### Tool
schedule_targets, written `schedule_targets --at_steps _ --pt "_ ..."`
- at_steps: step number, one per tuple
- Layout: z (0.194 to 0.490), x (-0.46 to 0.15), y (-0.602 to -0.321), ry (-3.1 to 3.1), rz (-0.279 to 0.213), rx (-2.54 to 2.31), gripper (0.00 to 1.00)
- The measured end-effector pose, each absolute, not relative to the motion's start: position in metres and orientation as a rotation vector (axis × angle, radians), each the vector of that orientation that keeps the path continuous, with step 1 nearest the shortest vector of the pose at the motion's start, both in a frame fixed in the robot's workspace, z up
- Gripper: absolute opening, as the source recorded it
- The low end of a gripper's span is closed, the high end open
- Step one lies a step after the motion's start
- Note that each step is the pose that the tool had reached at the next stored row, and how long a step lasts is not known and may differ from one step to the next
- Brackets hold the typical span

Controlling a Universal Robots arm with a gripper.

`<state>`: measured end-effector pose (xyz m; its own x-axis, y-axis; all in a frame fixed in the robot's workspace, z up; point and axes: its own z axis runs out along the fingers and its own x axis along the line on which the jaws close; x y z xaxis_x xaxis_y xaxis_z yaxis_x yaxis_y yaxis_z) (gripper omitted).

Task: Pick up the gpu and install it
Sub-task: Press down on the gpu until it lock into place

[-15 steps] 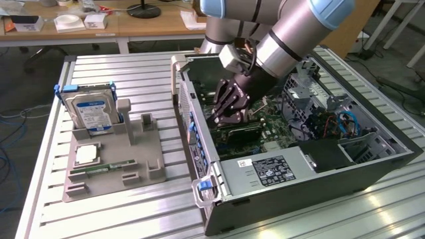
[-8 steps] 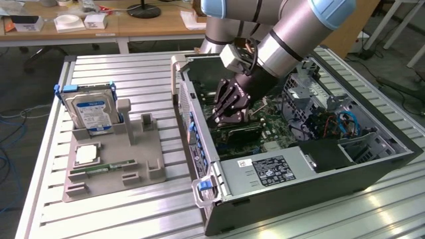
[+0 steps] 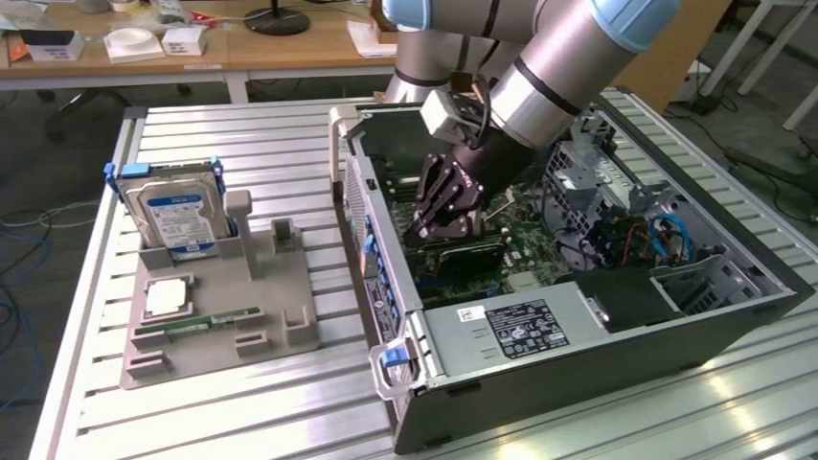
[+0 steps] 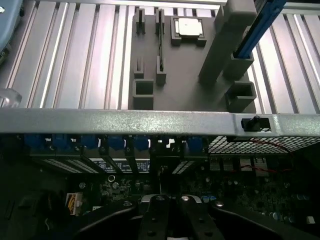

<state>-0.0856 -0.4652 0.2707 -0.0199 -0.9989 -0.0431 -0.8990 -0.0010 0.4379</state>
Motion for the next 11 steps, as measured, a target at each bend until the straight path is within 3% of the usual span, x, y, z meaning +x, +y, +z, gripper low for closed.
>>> schedule_targets --at_steps 11 --pt "0.2707 -0.0863 -0.4636 -2.107 -0.327 2.096 0.1"
